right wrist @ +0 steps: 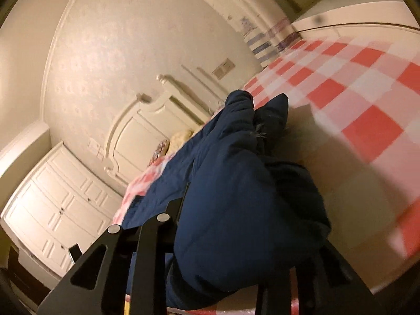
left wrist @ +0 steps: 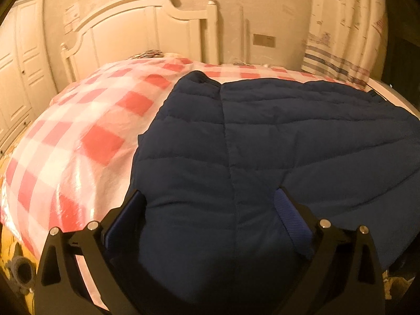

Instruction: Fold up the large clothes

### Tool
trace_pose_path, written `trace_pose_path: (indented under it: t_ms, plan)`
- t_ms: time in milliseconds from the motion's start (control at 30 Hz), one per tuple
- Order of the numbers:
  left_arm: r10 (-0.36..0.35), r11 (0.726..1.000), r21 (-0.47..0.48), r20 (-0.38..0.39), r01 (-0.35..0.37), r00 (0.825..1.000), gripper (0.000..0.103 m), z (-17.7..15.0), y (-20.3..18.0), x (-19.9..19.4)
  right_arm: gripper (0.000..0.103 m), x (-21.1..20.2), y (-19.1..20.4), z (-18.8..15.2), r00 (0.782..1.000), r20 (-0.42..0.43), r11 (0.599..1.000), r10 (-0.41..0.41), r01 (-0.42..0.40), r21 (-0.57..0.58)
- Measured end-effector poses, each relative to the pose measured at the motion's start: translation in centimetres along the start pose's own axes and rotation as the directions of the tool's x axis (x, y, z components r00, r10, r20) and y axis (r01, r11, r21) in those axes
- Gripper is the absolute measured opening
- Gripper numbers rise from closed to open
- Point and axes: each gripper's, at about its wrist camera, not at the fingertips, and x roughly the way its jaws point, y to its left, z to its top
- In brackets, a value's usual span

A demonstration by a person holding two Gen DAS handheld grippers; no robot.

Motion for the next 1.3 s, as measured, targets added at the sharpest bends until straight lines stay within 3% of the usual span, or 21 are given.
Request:
trace_pose_path:
  t_ms: [100,200,267,367,533,633,700,800,833,900,1000,1067,1100,1167,1200,1233,1300]
  plan:
    - [-0.03,0.998,0.055,-0.001,0.03,1.0,0.09,1.8,-1.9,-0.6,0.029,-1.8,-1.5,0.7,0.999,0.043,0.999,-0.027,0.025,0.032]
    - [-0.112,0.993,0.055,0.077,0.108,0.991,0.088,6.3,-4.2,-2.6,0.029,-3.3,-1.2,0.7,0.996,0.07,0.998,-0.062,0.064,-0.022]
    - [-0.129,0.988,0.094,0.095,0.12,0.987,0.089,9.6,-6.9,-2.6,0.029,-3.8,-0.2,0.5,0.994,0.078,0.993,-0.079,0.085,-0.076]
    - [-0.156,0.978,0.143,0.015,0.153,0.988,0.09,13.8,-11.2,0.6,0.029,-4.1,1.4,0.4,0.991,0.091,0.982,-0.097,0.11,-0.154]
    - [-0.063,0.967,0.237,-0.15,0.098,0.987,0.09,17.1,-18.2,10.0,0.029,-4.3,3.4,0.4,0.989,0.094,0.958,-0.111,0.131,-0.254]
    - [0.025,0.934,0.352,-0.227,0.058,0.973,0.096,16.0,-20.4,14.2,0.029,-4.2,4.2,0.4,0.989,0.088,0.944,-0.12,0.142,-0.299]
    - [0.036,0.938,0.344,-0.202,0.037,0.979,0.097,15.8,-19.9,13.8,0.029,-4.2,4.5,0.4,0.989,0.083,0.939,-0.122,0.142,-0.313]
    - [-0.027,0.953,0.295,-0.151,0.071,0.988,0.091,15.9,-17.9,10.4,0.029,-4.0,4.4,0.5,0.99,0.08,0.937,-0.12,0.139,-0.32]
    - [-0.078,0.956,0.274,-0.106,0.104,0.991,0.091,15.4,-16.5,7.7,0.029,-3.8,4.3,0.6,0.99,0.079,0.939,-0.119,0.138,-0.316]
    - [-0.148,0.948,0.274,-0.064,0.16,0.987,0.092,14.4,-14.7,4.2,0.029,-3.7,4.1,0.7,0.99,0.078,0.939,-0.118,0.137,-0.315]
    - [-0.205,0.919,0.336,-0.044,0.208,0.978,0.094,10.1,-13.2,0.1,0.029,-3.9,4.8,0.7,0.99,0.082,0.935,-0.114,0.135,-0.329]
    - [-0.223,0.87,0.425,-0.111,0.249,0.968,0.094,5.5,-13.7,-0.5,0.029,-3.8,5.9,0.8,0.99,0.089,0.925,-0.111,0.136,-0.355]
    - [-0.2,0.855,0.465,-0.111,0.229,0.973,0.094,3.6,-14.0,-0.4,0.029,-3.8,6.6,0.8,0.99,0.092,0.919,-0.107,0.134,-0.371]
    - [-0.176,0.85,0.507,0.013,0.145,0.984,0.094,0.9,-13.5,-1.2,0.029,-3.5,8.6,0.7,0.992,0.089,0.898,-0.091,0.121,-0.422]
    - [-0.191,0.853,0.493,-0.007,0.169,0.982,0.094,0.8,-13.1,-1.2,0.029,-3.1,10.4,0.3,0.991,0.099,0.868,-0.096,0.132,-0.478]
    - [-0.235,0.856,0.461,-0.052,0.232,0.971,0.093,1.1,-12.2,-1.3,0.029,-2.9,11.7,0.1,0.99,0.104,0.846,-0.096,0.136,-0.515]
    - [-0.393,0.855,0.328,-0.091,0.401,0.915,0.093,2.6,-8.9,-2.1,0.029,-2.0,15.4,-0.6,0.99,0.107,0.777,-0.09,0.137,-0.614]
